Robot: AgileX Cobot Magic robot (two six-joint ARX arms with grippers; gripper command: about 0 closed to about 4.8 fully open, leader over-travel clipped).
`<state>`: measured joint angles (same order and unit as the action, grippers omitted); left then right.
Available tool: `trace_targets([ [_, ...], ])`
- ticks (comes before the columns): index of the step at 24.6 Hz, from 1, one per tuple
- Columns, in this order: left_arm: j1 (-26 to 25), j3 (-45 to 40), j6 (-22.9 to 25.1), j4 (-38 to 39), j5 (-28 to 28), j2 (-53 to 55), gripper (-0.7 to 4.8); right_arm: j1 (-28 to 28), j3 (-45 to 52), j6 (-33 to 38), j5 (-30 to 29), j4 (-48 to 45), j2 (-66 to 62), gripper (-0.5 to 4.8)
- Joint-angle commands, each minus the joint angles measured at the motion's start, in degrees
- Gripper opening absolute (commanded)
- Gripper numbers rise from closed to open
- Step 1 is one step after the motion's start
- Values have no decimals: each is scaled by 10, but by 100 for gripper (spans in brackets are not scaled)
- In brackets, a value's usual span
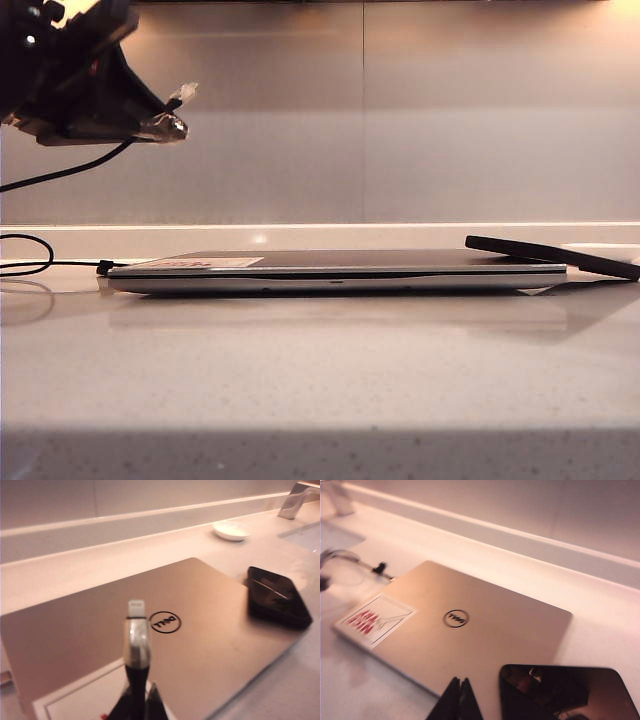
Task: Pick up the charging cable and the phone, plug the charging cable into the charging port on the phone, and finally place them back on the table.
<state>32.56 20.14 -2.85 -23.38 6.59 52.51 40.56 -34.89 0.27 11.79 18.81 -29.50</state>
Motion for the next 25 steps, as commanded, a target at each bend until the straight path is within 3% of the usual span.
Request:
trace_targets([
  [1,12,3,-42,22,1,-14,-6,-38,-4,80,-8,-10,3,-1],
  [3,25,5,-78,67,1,-22,-7,-103,-4,181,-65,-1,2,-1],
  [7,46,6,-97,104,1,-22,-6,-171,-4,259,-122,23,-7,-1],
  [10,70,6,-96,112,1,-22,-6,-258,-3,331,-181,64,-23,-1],
  [13,77,6,-97,113,1,-22,-7,-302,-3,363,-212,82,-38,6],
  [15,77,6,-96,113,1,-22,-6,-342,-3,392,-255,86,-61,130],
  [16,77,6,-96,112,1,-22,-7,-362,-3,410,-282,82,-78,222],
  [17,77,6,-96,112,1,-22,-6,-372,-3,424,-295,82,-88,254],
  [25,77,6,-96,104,1,-22,-6,-407,-3,480,-356,78,-168,268],
])
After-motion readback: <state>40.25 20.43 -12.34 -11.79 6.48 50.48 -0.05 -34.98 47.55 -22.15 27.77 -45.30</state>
